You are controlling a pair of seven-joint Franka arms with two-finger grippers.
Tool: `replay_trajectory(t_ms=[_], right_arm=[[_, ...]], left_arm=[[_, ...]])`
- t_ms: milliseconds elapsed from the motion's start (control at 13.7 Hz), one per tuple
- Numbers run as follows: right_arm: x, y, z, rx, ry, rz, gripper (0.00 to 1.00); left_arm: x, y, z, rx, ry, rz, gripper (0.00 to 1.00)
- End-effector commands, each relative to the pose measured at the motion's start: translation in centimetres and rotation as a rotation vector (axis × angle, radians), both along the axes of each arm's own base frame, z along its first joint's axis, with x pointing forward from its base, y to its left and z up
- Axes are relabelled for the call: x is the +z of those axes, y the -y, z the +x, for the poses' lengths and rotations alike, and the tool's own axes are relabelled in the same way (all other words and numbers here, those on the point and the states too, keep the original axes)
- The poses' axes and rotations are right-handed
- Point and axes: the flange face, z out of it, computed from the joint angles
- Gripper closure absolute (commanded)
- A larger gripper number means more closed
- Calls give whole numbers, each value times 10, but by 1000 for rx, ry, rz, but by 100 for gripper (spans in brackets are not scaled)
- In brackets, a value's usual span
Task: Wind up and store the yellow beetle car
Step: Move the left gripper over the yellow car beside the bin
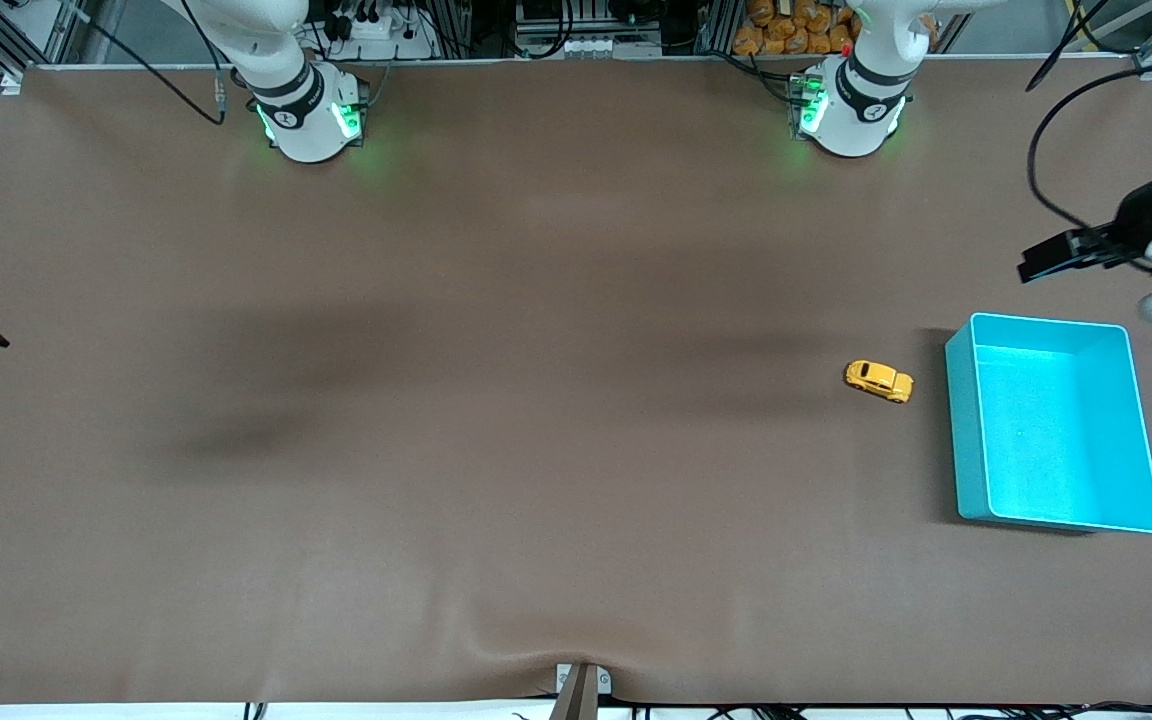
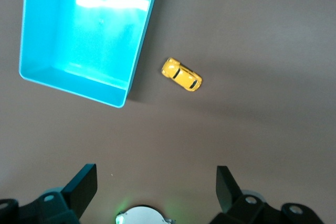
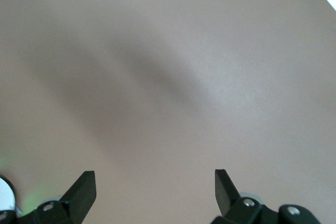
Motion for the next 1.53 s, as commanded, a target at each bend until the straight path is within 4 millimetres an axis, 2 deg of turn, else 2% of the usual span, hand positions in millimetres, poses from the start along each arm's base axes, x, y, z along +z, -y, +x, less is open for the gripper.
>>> replay_trajectory(t_ms=[0,146,292,438,584,730,803,949,1241,1460], right_arm=[[38,-27,-13,-166,-3,2,0],[66,-49,-21,-254,8,-15,0],[79,-59,-20,-411,21,-25,0],[93,-84,-19,-562,33,-40,0],[105,-92,-21,-729,40,-41,0],[133,-99,-44,-817,41,-43,0],[138,-99,-51,-827,44,-45,0],[136,-105,-67,-878,30,-55,0],[131,-111,-96,-893,35,-68,0],[127,-115,-112,-897,60,-64,0]], left_arm=[[-22,-3,-17,57,36,-11,0],[-46,-11,-35,77,58,-11,0],[-79,-11,-49,109,74,-6,0],[-110,-10,-60,177,115,2,0],[-138,-2,-64,276,127,17,0],[-166,0,-66,382,123,29,0],[-177,-1,-67,420,132,30,0],[-204,-3,-65,519,109,44,0],[-263,2,-38,734,125,56,0],[-289,4,-19,797,110,72,0]])
